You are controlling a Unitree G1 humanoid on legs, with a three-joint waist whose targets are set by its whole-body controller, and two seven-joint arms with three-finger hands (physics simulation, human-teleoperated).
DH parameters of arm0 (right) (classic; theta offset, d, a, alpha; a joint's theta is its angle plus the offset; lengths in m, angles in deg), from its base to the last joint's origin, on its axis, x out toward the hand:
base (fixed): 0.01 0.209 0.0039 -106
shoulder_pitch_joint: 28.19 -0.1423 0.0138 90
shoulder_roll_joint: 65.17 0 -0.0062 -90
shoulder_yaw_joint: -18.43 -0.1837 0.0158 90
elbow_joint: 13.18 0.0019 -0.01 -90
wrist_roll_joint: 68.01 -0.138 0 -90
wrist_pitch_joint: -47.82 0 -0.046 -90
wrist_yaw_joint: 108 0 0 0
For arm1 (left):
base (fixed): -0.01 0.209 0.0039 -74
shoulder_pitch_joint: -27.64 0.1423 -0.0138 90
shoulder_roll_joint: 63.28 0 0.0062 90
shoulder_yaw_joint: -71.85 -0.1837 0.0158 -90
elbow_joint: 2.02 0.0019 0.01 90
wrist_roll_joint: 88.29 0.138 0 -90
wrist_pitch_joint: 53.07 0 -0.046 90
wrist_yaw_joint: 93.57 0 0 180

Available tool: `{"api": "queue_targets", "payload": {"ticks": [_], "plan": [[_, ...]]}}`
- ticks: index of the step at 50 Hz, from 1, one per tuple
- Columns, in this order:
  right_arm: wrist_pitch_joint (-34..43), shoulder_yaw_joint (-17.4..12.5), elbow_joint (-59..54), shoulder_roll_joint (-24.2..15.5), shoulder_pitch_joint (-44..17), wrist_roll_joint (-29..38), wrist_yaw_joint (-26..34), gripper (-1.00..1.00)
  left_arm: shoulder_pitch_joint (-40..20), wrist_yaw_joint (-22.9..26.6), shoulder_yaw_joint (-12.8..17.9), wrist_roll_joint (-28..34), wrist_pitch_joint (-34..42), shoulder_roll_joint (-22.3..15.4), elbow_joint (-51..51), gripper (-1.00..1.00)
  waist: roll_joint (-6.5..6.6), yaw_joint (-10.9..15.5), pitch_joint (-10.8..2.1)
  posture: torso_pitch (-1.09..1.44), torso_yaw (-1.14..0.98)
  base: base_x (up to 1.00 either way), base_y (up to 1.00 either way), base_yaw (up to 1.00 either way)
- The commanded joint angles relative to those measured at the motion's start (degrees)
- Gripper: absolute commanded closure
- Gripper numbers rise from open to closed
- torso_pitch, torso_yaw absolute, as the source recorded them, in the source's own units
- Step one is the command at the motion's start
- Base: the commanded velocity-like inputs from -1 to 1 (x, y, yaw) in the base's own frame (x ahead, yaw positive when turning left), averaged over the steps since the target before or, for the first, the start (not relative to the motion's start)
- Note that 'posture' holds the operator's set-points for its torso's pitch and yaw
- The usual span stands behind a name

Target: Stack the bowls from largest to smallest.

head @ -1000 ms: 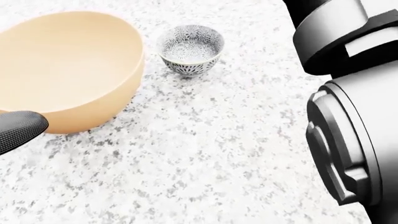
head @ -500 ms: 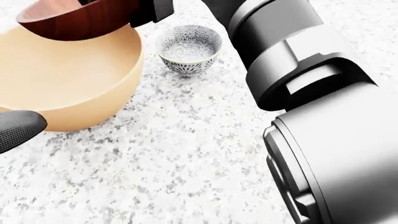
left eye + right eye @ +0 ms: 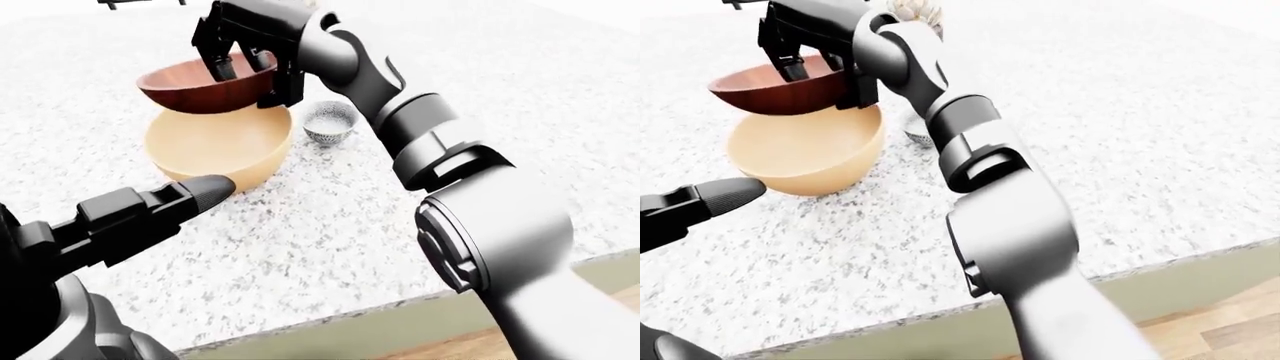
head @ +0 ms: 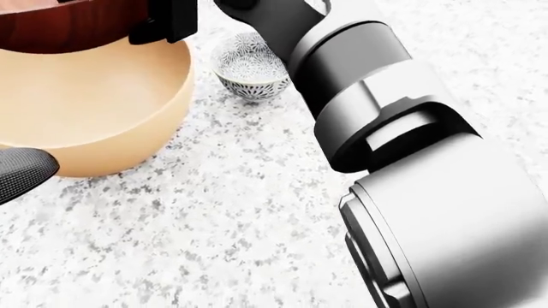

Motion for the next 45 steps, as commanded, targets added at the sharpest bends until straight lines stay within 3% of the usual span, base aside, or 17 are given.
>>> {"api": "queue_targets", "payload": {"ticks": [1, 13, 45], "plan": [[-0.76, -0.89, 2.87, -0.67, -2.5, -3.0, -1.47, 1.0, -1.03, -0.4, -0.03, -0.03, 0.01, -0.37, -0.59, -1.0, 0.41, -0.01, -1.66, 0.0, 0.0, 0.0, 0.0, 0.0], [-1.19, -0.93, 3.68, 0.28, -1.03, -8.63, -0.13, 1.0, -0.87, -0.36, -0.4, 0.39, -0.26, -0.08, -0.59, -1.0, 0.4, 0.0, -1.79, 0.0, 0.0, 0.0, 0.0, 0.0], [-3.63, 1.31, 3.77, 0.4, 1.64, -3.93, 0.72, 1.0, -0.57, -0.73, -0.22, -0.25, -0.2, -0.35, -0.59, -1.0, 0.49, -0.05, -1.91, 0.0, 0.0, 0.0, 0.0, 0.0]]}}
